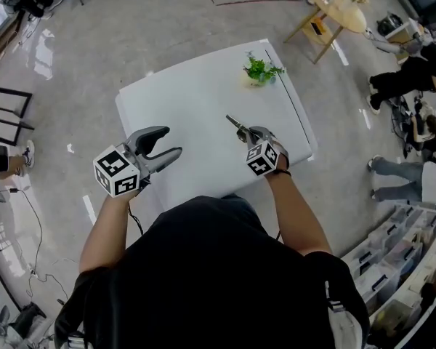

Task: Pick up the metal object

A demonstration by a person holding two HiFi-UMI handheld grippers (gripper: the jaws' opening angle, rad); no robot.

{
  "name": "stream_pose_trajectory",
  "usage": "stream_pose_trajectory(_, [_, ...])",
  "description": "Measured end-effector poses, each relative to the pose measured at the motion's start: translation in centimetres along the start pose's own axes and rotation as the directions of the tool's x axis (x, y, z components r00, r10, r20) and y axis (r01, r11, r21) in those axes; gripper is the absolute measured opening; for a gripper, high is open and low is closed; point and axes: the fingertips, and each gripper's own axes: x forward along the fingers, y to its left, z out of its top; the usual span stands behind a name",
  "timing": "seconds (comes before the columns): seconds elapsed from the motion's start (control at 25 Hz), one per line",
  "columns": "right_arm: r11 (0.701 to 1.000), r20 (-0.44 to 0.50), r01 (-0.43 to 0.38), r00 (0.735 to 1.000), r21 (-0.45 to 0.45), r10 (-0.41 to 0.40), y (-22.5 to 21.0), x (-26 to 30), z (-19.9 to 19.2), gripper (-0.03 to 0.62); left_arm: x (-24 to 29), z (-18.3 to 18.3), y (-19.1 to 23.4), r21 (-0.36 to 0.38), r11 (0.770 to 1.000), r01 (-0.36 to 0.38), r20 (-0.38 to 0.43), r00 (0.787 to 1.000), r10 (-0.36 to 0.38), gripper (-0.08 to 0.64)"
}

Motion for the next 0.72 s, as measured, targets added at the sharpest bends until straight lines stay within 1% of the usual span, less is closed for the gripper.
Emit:
stream_pose_trajectory(0.32, [0.994,0.055,0.054,0.997,0.090,-0.059,0.0,-4.9,1.3,0.029,-1.1,1.1,-2.2,0.043,0.999,0.033,0.025,0.999,-0.034,0.258])
stream_pose_trajectory(0.48, [0.991,0.072,0.086,0.993,0.100,-0.094,0.7,-7.6,1.8,0.029,-1.9,1.2,-3.8,0.072,0.996,0.051,0.023,0.998,-0.053,0.257])
stream_pose_trajectory(0.72, [0.986,0.102,0.134,0.984,0.102,-0.144,1.8,-11.1,2.5,0.029,-3.2,1.6,-5.5,0.101,0.993,0.055,0.035,0.998,-0.059,0.258])
